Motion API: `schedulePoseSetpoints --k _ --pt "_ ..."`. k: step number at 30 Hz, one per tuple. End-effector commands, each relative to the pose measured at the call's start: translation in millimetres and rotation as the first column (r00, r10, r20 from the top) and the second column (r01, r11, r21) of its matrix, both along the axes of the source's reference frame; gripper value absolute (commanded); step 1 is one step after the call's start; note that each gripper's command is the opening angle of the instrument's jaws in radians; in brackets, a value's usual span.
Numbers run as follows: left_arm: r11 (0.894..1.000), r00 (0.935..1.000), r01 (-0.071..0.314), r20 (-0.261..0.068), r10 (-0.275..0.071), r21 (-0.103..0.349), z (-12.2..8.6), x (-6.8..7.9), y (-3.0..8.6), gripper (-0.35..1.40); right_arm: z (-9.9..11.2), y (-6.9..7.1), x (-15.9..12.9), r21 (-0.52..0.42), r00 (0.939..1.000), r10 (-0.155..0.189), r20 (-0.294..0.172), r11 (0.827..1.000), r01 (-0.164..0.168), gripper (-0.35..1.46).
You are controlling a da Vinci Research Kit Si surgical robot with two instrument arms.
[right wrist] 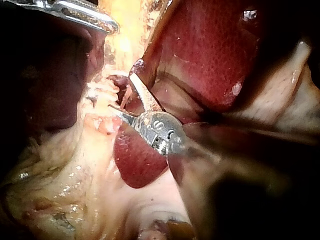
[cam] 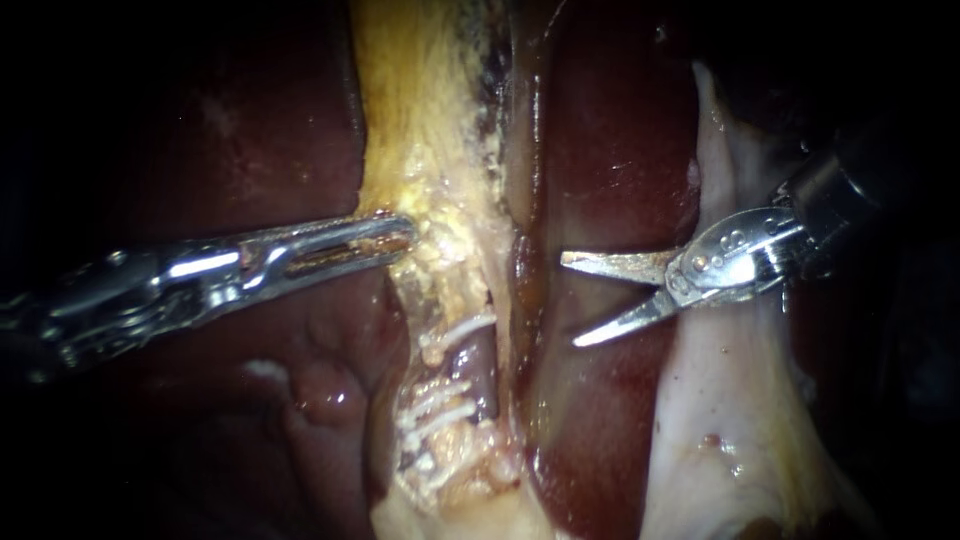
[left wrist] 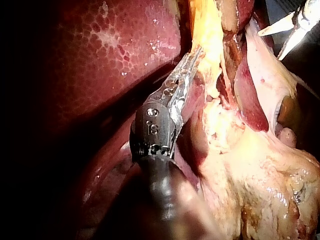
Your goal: Go back from the cut left tube
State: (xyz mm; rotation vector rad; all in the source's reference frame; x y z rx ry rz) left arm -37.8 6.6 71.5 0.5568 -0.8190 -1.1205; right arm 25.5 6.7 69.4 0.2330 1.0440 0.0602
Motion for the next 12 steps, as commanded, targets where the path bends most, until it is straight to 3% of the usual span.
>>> schedulePoseSetpoints --k 1,12 --pt "1.000 1.0000 -0.001 -0.001 0.001 0.001 0.0 0.1 0.0 -0.35 0.0 0.0 0.0 -0.004 1.0000 -0.002 -0.001 1.000 0.002 1.43" --pt "1.000 1.0000 -0.002 0.000 0.002 0.002 -0.1 0.3 0.0 -0.35 0.0 0.0 0.0 -0.004 1.0000 -0.002 0.000 1.000 0.002 1.43"
